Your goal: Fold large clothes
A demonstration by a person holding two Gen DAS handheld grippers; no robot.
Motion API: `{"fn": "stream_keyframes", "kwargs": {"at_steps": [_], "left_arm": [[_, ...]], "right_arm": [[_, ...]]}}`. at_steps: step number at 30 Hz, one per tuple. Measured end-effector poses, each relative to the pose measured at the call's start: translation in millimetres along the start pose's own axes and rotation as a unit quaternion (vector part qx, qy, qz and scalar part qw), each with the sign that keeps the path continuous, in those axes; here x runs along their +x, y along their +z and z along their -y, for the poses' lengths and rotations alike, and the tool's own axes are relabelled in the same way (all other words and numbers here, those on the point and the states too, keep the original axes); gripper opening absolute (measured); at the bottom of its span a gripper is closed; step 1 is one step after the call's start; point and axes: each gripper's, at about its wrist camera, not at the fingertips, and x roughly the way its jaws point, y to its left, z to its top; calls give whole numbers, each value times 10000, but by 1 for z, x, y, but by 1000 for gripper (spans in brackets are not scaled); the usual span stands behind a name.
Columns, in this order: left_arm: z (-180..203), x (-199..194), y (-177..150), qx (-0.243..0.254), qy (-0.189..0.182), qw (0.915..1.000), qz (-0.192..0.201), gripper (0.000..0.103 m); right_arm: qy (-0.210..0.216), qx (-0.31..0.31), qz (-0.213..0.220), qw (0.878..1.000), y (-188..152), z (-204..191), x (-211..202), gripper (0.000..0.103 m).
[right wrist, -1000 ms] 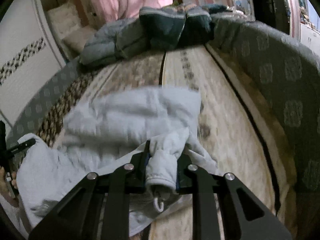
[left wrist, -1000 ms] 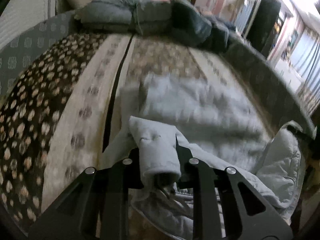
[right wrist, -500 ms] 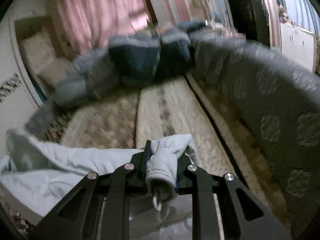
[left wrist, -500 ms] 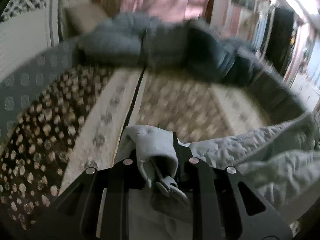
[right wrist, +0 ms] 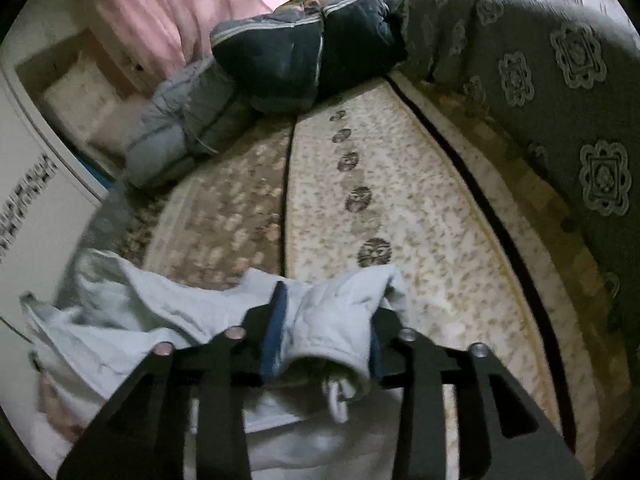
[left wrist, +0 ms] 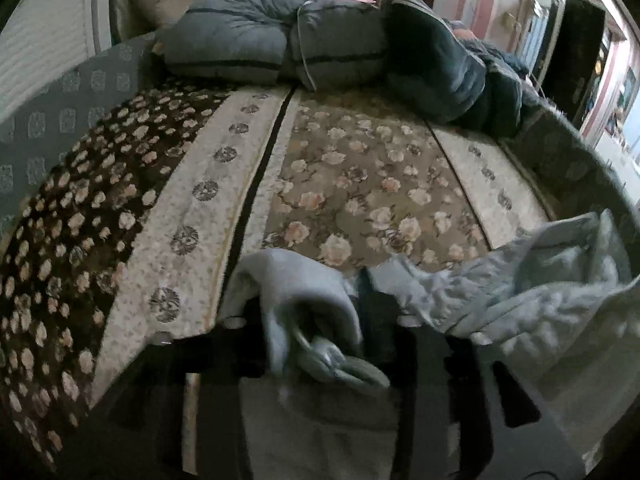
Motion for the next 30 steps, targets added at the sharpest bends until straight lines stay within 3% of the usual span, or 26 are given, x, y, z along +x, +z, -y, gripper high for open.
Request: {"fn": "stream_keyframes", "kwargs": {"at_steps": [1, 3, 4, 5, 8, 11, 14, 18, 21, 26, 27, 28, 29, 30], "left_arm": [[-1, -6, 3, -115, -118, 9999, 47, 70], [-1, -20, 6, -145, -67, 9995, 282, 92], [2, -31, 9, -11, 101, 9986, 512, 99], [7, -40, 13, 219, 264, 9971, 686, 100], [12, -55, 22, 585, 415, 9946, 744, 100], [1, -72, 2, 1004, 369, 9914, 750, 100], [-23, -72, -34, 1247, 140, 9904, 578, 100], [-47, -38, -67, 1156, 14, 9933, 33, 100], [-52, -22, -71, 1007, -194, 9947, 38, 100], [-61, 16, -56, 380, -1170, 9919, -310, 100], [-60, 24, -56, 342, -1238, 9909, -403, 94], [-58, 30, -56, 363, -1267, 9901, -485, 79], [-54, 33, -58, 457, -1193, 9906, -490, 69], [-52, 28, -60, 509, -1028, 9927, -377, 54]], "right_arm": [[57, 14, -3, 10000, 0, -1, -3, 53], [125, -83, 94, 9998, 2, -5, -15, 69], [-14, -238, 269, 9994, 3, -9, -25, 84], [-84, -343, 395, 9986, 4, -12, -32, 90], [-492, -728, 734, 9934, 6, -19, -55, 90], [-817, -1350, 914, 9832, -13, -22, -66, 101], [-926, -1722, 598, 9789, -41, -8, -50, 101], [-1024, -1558, 85, 9824, -60, 11, -13, 101], [-782, -1302, 44, 9884, -62, 20, 5, 101], [-209, -899, -113, 9957, -55, 27, 24, 98], [-66, -902, -243, 9956, -57, 25, 29, 81], [-14, -956, -372, 9947, -59, 20, 34, 73], [-54, -1059, -372, 9937, -61, 13, 35, 57], [-134, -1254, -271, 9916, -64, 5, 32, 50]]}}
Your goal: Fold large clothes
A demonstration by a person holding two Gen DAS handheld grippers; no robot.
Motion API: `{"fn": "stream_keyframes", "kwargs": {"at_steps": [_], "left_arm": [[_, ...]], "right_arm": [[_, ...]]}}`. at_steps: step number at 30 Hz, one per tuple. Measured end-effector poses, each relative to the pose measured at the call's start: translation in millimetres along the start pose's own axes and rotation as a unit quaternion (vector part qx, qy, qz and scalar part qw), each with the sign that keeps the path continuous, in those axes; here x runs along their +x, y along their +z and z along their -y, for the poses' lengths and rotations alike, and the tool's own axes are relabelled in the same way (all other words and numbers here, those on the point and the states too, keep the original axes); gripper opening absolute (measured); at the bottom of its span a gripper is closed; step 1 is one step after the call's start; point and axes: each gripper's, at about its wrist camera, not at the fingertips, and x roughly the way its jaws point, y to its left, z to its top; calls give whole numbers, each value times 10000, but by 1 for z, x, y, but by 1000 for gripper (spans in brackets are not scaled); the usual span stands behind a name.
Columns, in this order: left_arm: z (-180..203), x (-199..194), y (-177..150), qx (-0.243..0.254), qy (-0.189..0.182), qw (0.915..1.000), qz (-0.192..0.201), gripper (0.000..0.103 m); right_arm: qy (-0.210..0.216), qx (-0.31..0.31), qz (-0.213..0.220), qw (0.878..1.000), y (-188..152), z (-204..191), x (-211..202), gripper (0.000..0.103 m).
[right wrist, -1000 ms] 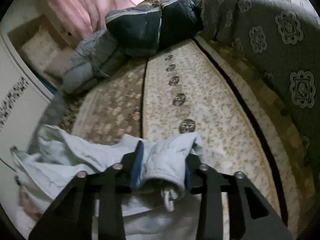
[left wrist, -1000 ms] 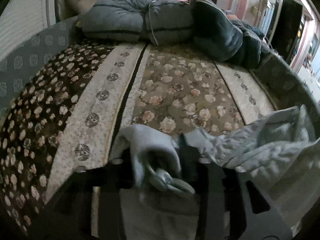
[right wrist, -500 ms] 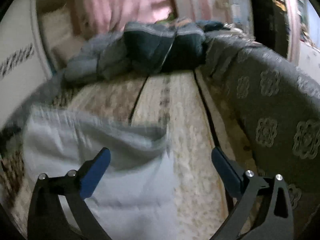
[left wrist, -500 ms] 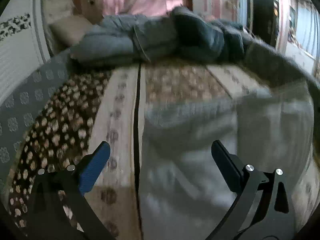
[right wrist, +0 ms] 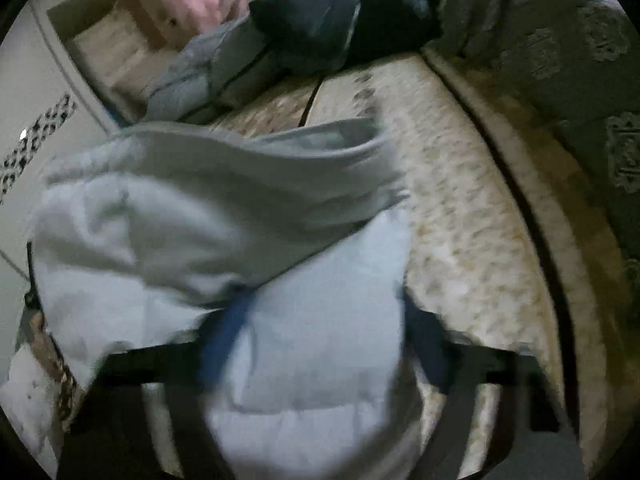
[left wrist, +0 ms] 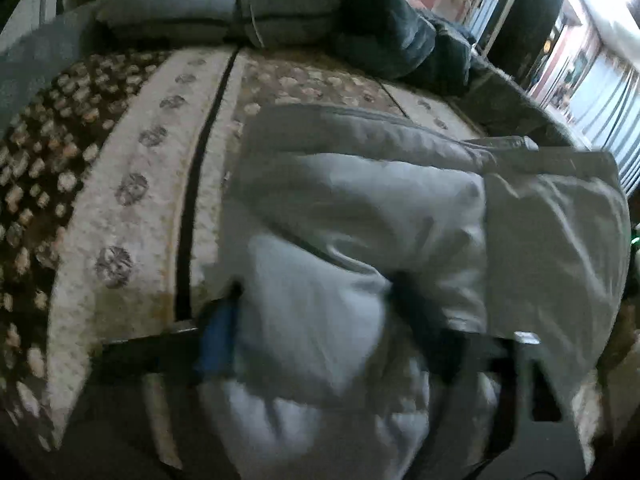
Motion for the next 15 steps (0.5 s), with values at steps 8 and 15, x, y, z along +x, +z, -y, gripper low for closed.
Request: {"fn": "stream_keyframes", "kwargs": {"at_steps": [8, 15], "left_arm": [[51, -93, 19, 538, 425, 9928, 982, 19], [-10, -14, 65, -464, 737, 9961, 137, 21]], "right_arm": [[-1033, -1520, 1625, 9694, 23, -100, -102, 13], [-1096, 211, 83, 9937, 80, -14, 16, 13]]}}
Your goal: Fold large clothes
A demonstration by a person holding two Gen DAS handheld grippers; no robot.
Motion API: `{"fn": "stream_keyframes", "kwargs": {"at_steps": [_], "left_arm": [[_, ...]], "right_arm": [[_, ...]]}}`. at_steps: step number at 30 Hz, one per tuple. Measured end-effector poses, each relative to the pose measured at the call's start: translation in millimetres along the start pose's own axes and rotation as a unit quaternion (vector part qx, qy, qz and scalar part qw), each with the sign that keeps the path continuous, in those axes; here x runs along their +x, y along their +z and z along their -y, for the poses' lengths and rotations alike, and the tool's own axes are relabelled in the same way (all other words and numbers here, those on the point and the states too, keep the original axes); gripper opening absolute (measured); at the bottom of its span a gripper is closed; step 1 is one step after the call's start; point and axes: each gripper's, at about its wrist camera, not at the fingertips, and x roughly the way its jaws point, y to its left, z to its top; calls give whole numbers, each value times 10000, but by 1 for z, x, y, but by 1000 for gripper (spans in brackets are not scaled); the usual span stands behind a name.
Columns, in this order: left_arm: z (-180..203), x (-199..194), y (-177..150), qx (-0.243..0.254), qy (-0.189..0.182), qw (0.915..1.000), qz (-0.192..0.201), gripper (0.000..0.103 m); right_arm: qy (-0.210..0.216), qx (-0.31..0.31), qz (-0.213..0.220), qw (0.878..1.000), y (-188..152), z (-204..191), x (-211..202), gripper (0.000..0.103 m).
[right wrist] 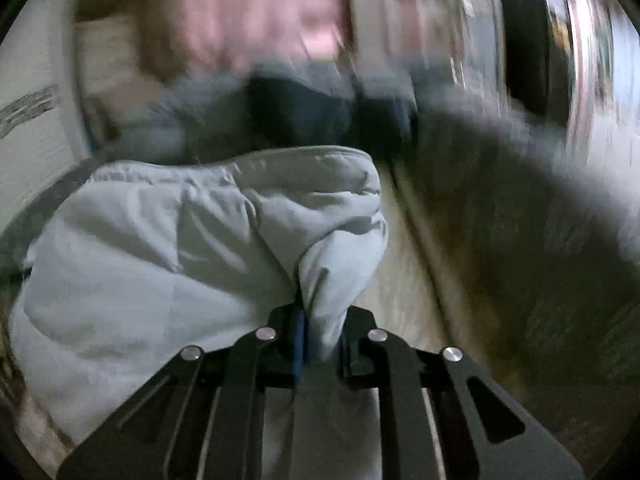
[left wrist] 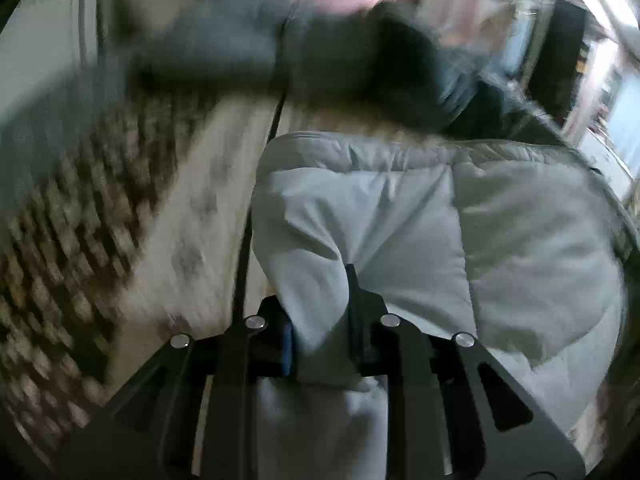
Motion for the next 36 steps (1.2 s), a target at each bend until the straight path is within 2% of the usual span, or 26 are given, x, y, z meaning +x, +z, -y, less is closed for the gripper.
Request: {"fn": "stream_keyframes", "kwargs": {"at_steps": [1, 3, 5, 7, 8, 9, 11, 12, 13, 17, 20, 21, 22, 23, 24, 25, 26, 27, 29, 34, 36], "left_arm": [[-12, 30, -10, -162, 84, 9988, -454, 22], [-21, 48, -23, -327, 69, 9968, -731, 23], [-28, 40, -30, -495, -18, 9965, -679, 24], [-29, 28, -30, -353, 100, 9972, -653, 29], [-29, 20, -29, -250, 227, 9975, -616, 32], [-26, 16, -25, -168, 361, 9975, -591, 36], [-19, -7, -17, 69, 666, 9970, -398, 38], [-10, -17, -14, 193, 792, 9963, -258, 43], [8, -23, -5, 298, 790, 9964, -97, 45], [72, -34, 7, 467, 218, 9987, 1, 45], [131, -14, 3, 707, -219, 9966, -363, 45], [141, -8, -2, 754, -299, 9955, -498, 40], [154, 4, -3, 809, -299, 9939, -689, 31], [160, 10, -4, 839, -231, 9930, -794, 27], [165, 20, -2, 864, -160, 9923, -876, 20], [170, 30, 5, 884, -90, 9915, -945, 12], [173, 38, 11, 914, -43, 9905, -1029, 7], [176, 53, 20, 951, -15, 9875, -1261, 0], [180, 81, 31, 981, 23, 9797, -1748, 0], [181, 127, 41, 1017, 364, 9686, -2240, 0], [183, 146, 39, 1066, 402, 9634, -2425, 0]], "right_arm": [[-33, 98, -468, 9989, -15, 4, 29, 13], [-101, 168, -593, 9980, -31, 5, 40, 16], [31, 352, -609, 9975, -34, 11, 31, 20], [1, 201, -580, 9981, -33, 16, 15, 30], [-159, 146, -514, 9984, -29, 18, 8, 48], [-369, 118, -425, 9983, -26, 21, -4, 61], [-292, 170, -171, 9993, -19, 25, -28, 64], [-186, 223, -59, 9996, -15, 23, -40, 71], [-108, 237, 13, 9997, -11, 17, -49, 73], [511, -183, 91, 9985, -2, -53, -61, 74], [929, -578, -207, 9938, -4, -112, -37, 74], [892, -678, -263, 9934, -5, -124, -32, 73], [813, -798, -353, 9929, -4, -139, -20, 72], [820, -856, -513, 9916, -3, -149, -7, 67], [827, -883, -667, 9904, -4, -153, 5, 46], [808, -899, -825, 9892, -4, -158, 13, 35], [760, -925, -952, 9882, -4, -162, 23, 15], [658, -967, -1046, 9876, -1, -165, 33, 7], [473, -1022, -1198, 9864, 6, -167, 51, 4], [175, -972, -1923, 9764, 5, -156, 102, 0], [215, -776, -2088, 9746, 2, -150, 116, 0]]}}
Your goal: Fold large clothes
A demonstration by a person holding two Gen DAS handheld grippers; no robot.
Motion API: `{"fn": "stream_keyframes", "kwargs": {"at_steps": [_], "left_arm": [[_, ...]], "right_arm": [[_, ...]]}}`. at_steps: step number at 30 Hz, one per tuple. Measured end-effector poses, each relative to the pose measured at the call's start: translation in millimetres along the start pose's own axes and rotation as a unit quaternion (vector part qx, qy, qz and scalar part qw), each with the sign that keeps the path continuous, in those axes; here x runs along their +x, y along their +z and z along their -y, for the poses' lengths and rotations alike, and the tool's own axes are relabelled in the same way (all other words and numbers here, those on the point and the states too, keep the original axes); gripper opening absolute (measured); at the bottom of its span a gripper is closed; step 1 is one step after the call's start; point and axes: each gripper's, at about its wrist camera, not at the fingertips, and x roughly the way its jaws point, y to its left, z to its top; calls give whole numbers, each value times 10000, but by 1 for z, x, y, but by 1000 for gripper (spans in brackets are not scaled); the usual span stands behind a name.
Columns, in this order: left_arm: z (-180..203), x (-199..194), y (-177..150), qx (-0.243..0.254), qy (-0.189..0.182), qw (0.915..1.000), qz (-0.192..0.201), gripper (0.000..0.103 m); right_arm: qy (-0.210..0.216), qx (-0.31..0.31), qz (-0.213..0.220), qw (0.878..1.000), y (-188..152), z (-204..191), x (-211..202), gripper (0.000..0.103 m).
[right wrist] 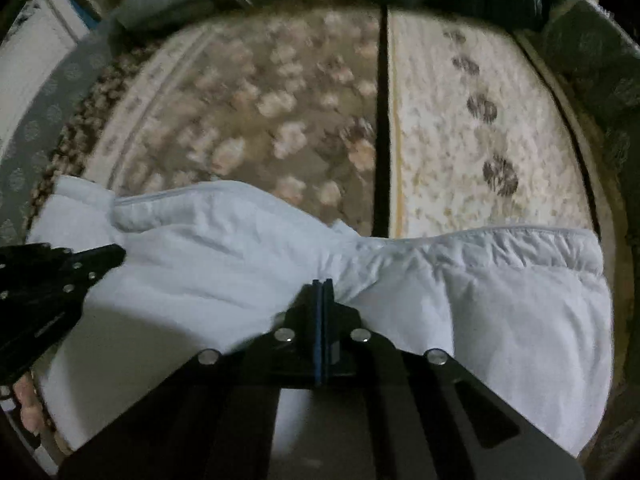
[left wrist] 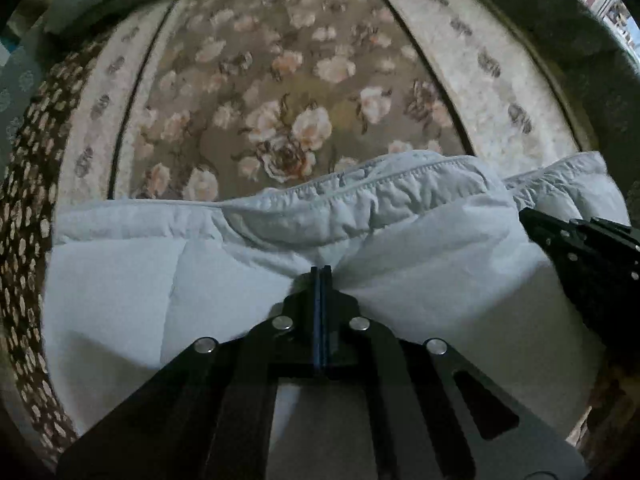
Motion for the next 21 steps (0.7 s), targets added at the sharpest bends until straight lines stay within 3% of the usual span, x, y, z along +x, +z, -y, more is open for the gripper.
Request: {"fn": "stream_keyframes", "kwargs": {"at_steps": [6, 21], "left_arm": [[-4, 26, 5, -91, -180, 9995, -261, 0], [5, 43, -8, -21, -14, 9999, 108, 0]], "right_arm": [[50, 38, -161, 9999, 6, 2, 23, 0], [-68, -16, 20, 10000, -2, -1, 40, 0]]}}
